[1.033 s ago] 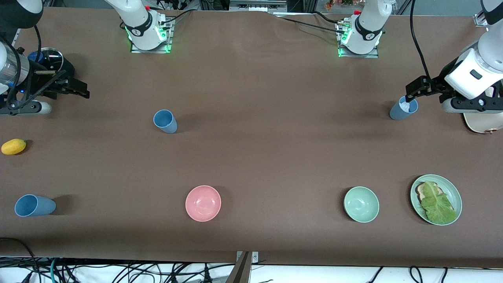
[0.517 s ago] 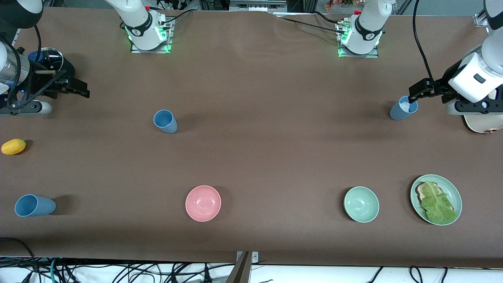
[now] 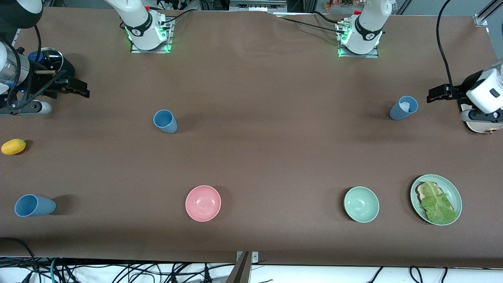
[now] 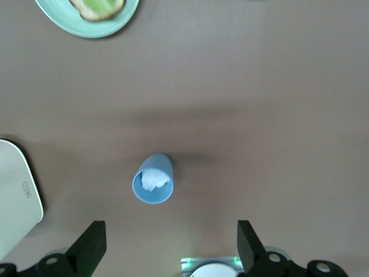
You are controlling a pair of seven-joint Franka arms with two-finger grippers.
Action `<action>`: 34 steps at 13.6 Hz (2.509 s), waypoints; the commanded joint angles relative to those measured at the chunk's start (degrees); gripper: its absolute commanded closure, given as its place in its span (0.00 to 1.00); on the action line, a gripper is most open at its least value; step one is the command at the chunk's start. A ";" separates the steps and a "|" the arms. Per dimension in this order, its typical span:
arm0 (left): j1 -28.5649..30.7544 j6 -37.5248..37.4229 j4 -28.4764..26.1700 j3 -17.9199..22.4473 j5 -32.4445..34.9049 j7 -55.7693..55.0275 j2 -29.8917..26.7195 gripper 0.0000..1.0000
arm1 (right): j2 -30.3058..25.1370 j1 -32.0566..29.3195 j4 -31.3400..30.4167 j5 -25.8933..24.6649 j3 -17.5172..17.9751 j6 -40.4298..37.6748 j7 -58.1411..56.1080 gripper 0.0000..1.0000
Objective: Stack blue cups with both arms
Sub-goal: 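Lower the left gripper over the nearby blue cup and close on it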
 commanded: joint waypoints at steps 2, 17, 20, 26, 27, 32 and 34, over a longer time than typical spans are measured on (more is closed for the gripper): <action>4.48 5.02 -9.06 -0.62 0.96 7.29 -1.43 0.00 | 0.57 -0.19 1.48 0.03 0.14 -1.24 0.48 0.00; 13.71 30.16 -31.40 -0.80 0.17 14.41 0.49 0.02 | 0.57 -0.37 1.40 0.03 0.05 -1.24 0.48 0.00; 15.91 36.04 -34.56 -0.88 -0.18 19.59 1.81 0.12 | 0.57 -0.37 1.40 0.03 0.05 -1.59 0.48 0.00; 16.87 43.87 -38.08 -0.88 -1.66 22.50 3.93 0.93 | 0.57 -0.37 1.40 0.03 0.05 -1.59 0.48 0.00; 16.88 43.97 -38.08 -0.88 -2.37 23.20 4.10 1.00 | 0.57 -0.37 1.40 0.03 0.05 -1.59 0.48 0.00; 16.18 42.49 -35.37 -1.32 -4.04 22.25 3.49 1.00 | 0.57 -0.37 1.40 0.03 0.05 -1.59 0.48 0.00; 16.09 37.76 -29.59 -4.29 -4.48 20.50 3.49 1.00 | 0.57 -0.37 1.40 0.03 0.05 -1.59 0.48 0.00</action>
